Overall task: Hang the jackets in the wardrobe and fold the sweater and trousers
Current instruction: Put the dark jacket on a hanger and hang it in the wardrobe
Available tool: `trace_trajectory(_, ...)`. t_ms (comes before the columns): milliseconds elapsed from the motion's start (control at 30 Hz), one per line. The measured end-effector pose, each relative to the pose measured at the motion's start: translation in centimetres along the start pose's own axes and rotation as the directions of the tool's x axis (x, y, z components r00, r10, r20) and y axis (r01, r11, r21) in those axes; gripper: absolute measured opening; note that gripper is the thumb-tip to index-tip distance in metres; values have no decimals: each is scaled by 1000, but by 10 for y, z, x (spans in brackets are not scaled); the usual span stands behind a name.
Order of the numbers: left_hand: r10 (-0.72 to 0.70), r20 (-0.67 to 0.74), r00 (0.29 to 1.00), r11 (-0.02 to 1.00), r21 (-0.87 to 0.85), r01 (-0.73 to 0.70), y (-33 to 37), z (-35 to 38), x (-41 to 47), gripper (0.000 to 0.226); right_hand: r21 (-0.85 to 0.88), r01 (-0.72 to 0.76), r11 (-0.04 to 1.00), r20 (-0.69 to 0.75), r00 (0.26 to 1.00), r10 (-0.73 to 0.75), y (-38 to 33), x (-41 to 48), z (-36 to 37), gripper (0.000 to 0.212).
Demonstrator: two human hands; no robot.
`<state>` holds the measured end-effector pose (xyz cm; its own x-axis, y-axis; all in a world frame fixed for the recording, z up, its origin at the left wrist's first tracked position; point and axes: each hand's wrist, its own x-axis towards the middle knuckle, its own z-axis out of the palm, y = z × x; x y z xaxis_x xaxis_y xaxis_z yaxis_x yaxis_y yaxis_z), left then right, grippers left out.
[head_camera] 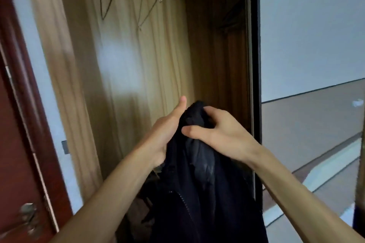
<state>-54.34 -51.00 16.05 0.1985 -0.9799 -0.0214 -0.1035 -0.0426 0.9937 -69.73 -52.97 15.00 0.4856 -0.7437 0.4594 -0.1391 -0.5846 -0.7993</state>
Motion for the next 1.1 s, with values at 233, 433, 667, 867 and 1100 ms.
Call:
trace_trajectory(233,124,-273,954,984,-91,-154,35,-28,19,32,182,129,975,242,955,-171,-1,99,-9,25)
trace_trajectory(433,144,-453,880,960,-152,-236,81,-48,36,32,400,-50,915,225,973,-45,-36,218,2,69)
trace_trajectory(667,227,-670,707,865,-195,-462,160,-74,28,24,657,-130,742,339,931,-137,-113,315,11,87)
trace_trajectory(867,246,-735,632,868,-124,-482,188,-87,35,19,831,-226,508,363,912,-188,-182,359,8,94)
trace_trajectory(1100,234,-742,628,878,-117,-465,189,-98,41,22,736,-191,649,397,899,-185,-223,384,11,50)
